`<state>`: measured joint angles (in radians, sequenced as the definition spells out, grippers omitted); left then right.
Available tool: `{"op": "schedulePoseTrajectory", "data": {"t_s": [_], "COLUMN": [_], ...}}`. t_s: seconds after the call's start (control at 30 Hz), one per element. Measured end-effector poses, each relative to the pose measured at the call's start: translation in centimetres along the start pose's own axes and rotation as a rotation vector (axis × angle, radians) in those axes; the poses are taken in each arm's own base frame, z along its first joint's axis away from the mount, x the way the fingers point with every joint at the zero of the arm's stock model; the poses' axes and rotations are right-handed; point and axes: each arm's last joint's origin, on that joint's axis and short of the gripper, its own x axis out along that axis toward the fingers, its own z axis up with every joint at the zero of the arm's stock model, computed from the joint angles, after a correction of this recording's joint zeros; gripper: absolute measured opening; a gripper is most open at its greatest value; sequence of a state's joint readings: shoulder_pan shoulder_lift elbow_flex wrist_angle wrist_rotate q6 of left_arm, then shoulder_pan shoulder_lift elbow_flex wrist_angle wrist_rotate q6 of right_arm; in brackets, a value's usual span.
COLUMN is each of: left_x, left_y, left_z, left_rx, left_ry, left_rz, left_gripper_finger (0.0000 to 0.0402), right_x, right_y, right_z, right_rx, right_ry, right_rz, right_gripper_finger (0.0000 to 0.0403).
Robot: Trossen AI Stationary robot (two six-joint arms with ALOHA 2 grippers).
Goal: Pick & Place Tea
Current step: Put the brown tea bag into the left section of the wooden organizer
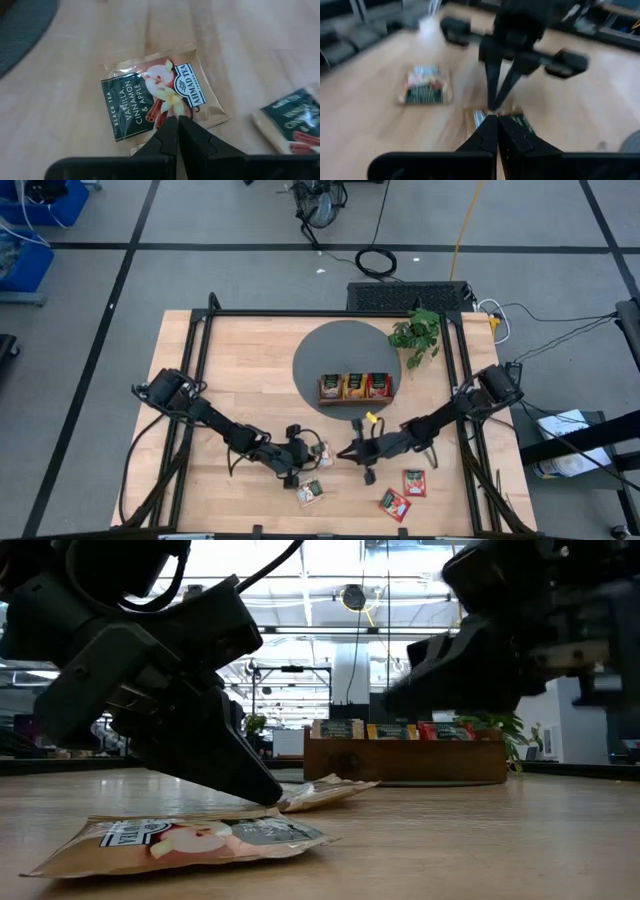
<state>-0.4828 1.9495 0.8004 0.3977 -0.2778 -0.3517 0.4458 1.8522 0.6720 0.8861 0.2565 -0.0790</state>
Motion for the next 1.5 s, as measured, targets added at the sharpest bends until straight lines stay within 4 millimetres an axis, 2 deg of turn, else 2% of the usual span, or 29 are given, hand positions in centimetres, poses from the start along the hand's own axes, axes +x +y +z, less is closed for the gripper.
{"op": "schedulePoseTrajectory", "data": {"t_s": [0.2, 0.4, 0.83, 1.2, 1.5], "left_x": [0.2, 0.3, 0.4, 0.4, -0.1], "left_y": [-1.2, -1.4, -1.1, -1.0, -0.8], "left_z": [1.8, 2.5, 2.6, 3.0, 3.2], "left_rx": [0.013, 0.019, -0.003, -0.002, -0.016], "left_ry": [-0.01, 0.021, 0.023, -0.013, -0.015], "left_rz": [-0.04, -0.018, 0.001, 0.003, 0.046], "left_gripper_finger": [0.0021, 0.0021, 0.0021, 0.0021, 0.0021], "right_x": [2.1, 3.2, 3.2, 4.3, 4.3], "right_y": [0.7, 1.1, 1.4, 0.6, -0.1], "right_z": [0.0, -0.5, -0.2, -2.9, -3.7], "right_rx": [-0.035, -0.043, -0.052, -0.047, 0.034], "right_ry": [0.083, 0.102, 0.053, 0.147, 0.229], "right_rz": [0.059, 0.068, 0.165, 0.142, 0.16], "right_gripper_finger": [0.0, 0.0, 0.0, 0.0, 0.0]}}
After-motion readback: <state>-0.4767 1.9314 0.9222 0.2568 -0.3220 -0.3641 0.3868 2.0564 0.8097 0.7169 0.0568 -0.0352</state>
